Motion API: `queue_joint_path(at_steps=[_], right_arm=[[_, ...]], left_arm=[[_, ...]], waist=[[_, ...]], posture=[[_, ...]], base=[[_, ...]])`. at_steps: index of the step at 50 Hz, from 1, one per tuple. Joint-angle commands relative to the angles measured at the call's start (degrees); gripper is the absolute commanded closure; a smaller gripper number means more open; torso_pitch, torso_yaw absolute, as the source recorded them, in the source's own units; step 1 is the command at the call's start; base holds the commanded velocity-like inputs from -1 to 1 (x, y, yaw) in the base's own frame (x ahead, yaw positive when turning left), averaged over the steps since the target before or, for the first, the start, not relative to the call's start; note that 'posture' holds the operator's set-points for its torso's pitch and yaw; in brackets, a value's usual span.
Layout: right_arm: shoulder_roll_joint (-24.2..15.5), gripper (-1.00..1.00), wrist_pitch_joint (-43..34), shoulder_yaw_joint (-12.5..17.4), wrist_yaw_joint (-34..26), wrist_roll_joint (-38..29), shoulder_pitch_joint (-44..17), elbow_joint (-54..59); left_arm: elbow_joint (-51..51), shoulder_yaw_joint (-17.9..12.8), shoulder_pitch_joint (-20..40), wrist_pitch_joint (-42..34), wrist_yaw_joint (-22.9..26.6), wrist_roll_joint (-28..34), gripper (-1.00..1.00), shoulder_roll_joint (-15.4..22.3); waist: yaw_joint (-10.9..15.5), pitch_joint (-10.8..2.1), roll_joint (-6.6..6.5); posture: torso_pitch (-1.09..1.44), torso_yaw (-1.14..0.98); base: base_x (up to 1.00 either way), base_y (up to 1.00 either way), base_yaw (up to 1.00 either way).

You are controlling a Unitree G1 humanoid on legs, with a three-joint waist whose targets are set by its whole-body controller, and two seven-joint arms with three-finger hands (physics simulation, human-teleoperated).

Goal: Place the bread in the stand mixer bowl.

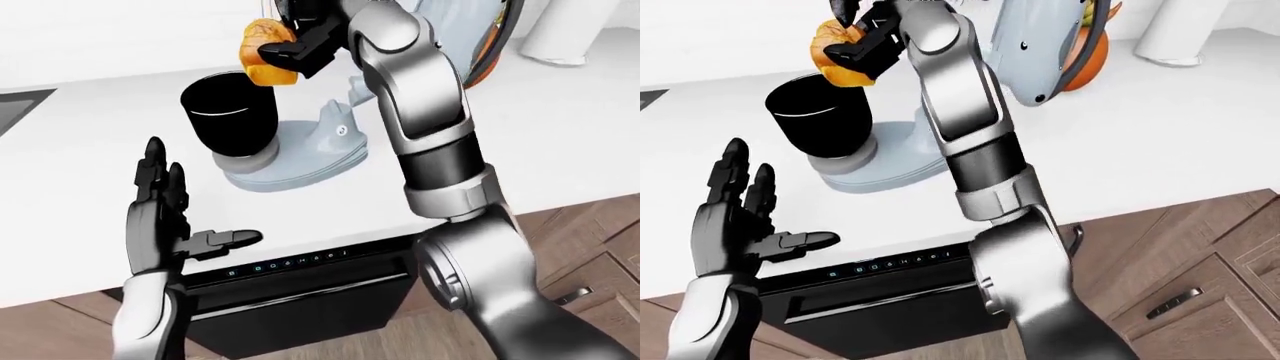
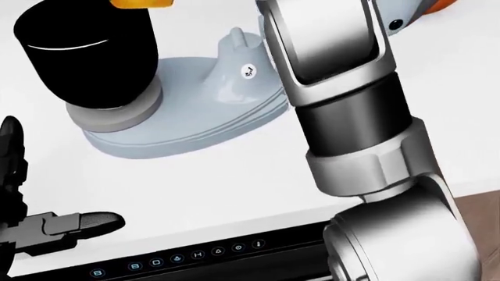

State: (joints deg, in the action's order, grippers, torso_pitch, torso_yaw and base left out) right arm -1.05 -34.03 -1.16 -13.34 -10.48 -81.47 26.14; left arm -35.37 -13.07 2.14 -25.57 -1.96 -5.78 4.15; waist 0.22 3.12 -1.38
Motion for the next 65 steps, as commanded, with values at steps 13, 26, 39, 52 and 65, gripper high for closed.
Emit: queue_joint_path(at_steps=[13, 26, 39, 52, 65], right_arm=[[1.8, 1.00, 8.2, 0.4, 1.1, 1.0, -5.7, 4.6], [2.5, 1.00, 17.1, 0.9, 0.2, 1.5, -12.4, 20.7], [2.6, 1.00, 24.7, 2.1, -1.0, 1.5, -18.6, 35.6], [2.1, 1.00, 26.6, 2.6, -2.3, 0.5, -21.0, 39.9], [2.3, 1.00, 28.5, 3.4, -4.4, -2.0, -24.1, 44.7]], left_arm=[[-1.6, -1.0, 0.9, 2.3, 0.0, -0.5, -1.00, 0.6], [-1.4, -1.8, 1.1, 2.2, -0.1, -1.1, -1.00, 0.9], [-0.7, -2.3, 1.5, 2.4, -0.3, -1.5, -1.00, 1.3], [-1.1, -2.7, 1.7, 2.0, -0.3, -1.8, -1.00, 1.6], [-1.1, -2.2, 1.2, 2.4, -0.2, -1.4, -1.00, 1.3]], waist=[[0.0, -1.66, -0.45], [-0.2, -1.58, -0.76], [-0.4, -1.62, -1.03], [-0.4, -1.55, -1.13], [-0.5, -1.51, -1.23]], posture=[[0.00, 0.00], [0.00, 0.00], [0.00, 0.00], [0.00, 0.00], [0.00, 0.00]], base=[[0.00, 0.00, 0.00], [0.00, 0.00, 0.00], [0.00, 0.00, 0.00], [0.00, 0.00, 0.00], [0.00, 0.00, 0.00]])
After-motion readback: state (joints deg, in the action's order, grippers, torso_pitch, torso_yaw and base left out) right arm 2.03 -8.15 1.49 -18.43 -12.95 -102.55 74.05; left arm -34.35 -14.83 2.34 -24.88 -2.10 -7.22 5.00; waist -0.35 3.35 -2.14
